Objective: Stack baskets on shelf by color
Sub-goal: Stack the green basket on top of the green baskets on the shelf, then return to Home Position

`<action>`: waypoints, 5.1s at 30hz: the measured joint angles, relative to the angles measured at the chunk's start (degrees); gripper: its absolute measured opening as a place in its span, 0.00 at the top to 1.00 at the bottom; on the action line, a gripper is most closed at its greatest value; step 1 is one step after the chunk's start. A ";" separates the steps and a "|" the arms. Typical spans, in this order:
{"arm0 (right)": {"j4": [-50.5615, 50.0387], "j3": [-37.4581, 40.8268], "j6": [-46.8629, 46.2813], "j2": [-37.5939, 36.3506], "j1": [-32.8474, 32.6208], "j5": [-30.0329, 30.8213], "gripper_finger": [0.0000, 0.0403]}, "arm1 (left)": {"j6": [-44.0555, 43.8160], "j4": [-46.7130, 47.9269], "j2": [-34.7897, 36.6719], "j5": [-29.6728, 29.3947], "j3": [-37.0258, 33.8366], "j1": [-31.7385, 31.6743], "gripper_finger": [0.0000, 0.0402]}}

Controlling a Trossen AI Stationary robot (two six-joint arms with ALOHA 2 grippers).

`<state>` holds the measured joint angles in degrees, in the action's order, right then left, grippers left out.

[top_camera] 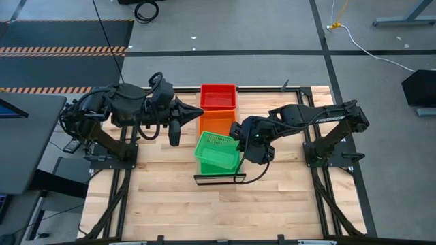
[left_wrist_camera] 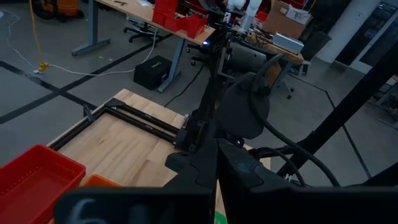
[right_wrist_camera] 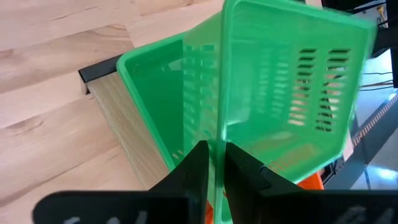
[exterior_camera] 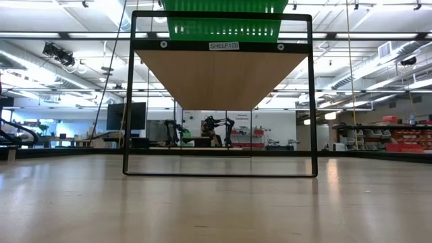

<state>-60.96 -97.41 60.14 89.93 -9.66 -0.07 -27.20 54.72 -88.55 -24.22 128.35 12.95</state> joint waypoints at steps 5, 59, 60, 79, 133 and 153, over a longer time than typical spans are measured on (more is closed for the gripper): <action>0.03 0.00 -1.54 0.00 0.44 -1.54 0.83 | 1.03 0.00 0.00 -0.92 0.00 0.00 0.96; -8.14 -0.04 -65.78 -7.87 6.96 11.07 0.72 | 11.72 18.00 5.52 -12.25 -1.25 2.27 0.98; -8.47 -0.04 -67.17 -8.66 7.50 11.79 0.72 | 12.72 18.02 6.37 -12.29 -1.25 2.27 0.98; 2.54 11.08 -76.60 -24.78 18.00 14.52 0.75 | 13.18 1.29 28.55 -16.34 -25.52 7.30 0.98; 41.48 54.53 -75.52 -61.21 44.73 -21.84 0.90 | 9.76 -53.49 43.98 -19.18 -77.77 7.53 0.95; 47.67 63.18 -87.08 -68.07 44.73 -19.50 0.99 | 12.20 -68.46 53.89 -13.12 -94.65 2.94 0.99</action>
<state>-13.29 -34.23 -26.94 21.86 35.07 -19.57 -15.00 -13.74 -34.66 -37.34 33.70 15.89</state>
